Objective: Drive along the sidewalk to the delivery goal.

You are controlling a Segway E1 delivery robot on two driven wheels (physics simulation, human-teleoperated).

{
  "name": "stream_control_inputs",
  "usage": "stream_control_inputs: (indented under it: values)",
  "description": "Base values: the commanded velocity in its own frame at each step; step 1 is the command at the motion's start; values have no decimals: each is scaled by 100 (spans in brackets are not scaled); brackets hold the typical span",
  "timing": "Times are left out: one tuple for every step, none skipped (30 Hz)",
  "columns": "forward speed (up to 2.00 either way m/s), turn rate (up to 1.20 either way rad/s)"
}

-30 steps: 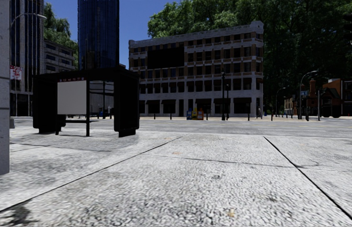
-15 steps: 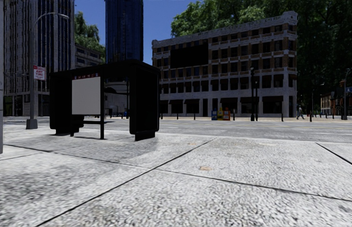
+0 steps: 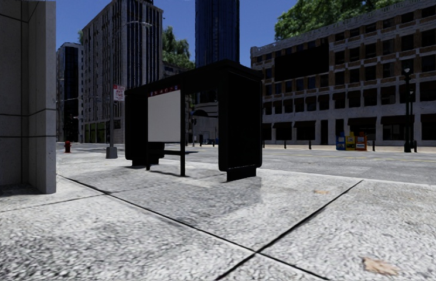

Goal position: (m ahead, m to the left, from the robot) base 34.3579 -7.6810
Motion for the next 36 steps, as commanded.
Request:
stream_control_inputs:
  values:
    - [200,74]
    - [200,74]
    - [200,74]
    - [200,70]
    - [200,70]
    - [200,68]
    - [200,58]
    - [200,46]
    - [200,40]
    - [200,40]
    - [200,38]
    - [200,29]
    - [200,23]
    - [200,23]
    - [200,22]
    - [200,22]
    - [200,28]
    - [200,40]
    - [200,40]
    - [200,49]
    - [200,55]
    - [200,55]
    - [200,55]
    - [200,56]
    - [200,56]
    - [200,57]
    - [200,58]
    - [200,59]
    - [200,59]
    - [200,60]
    - [200,61]
    - [200,61]
    - [200,61]
    - [200,61]
    - [200,61]
    - [200,61]
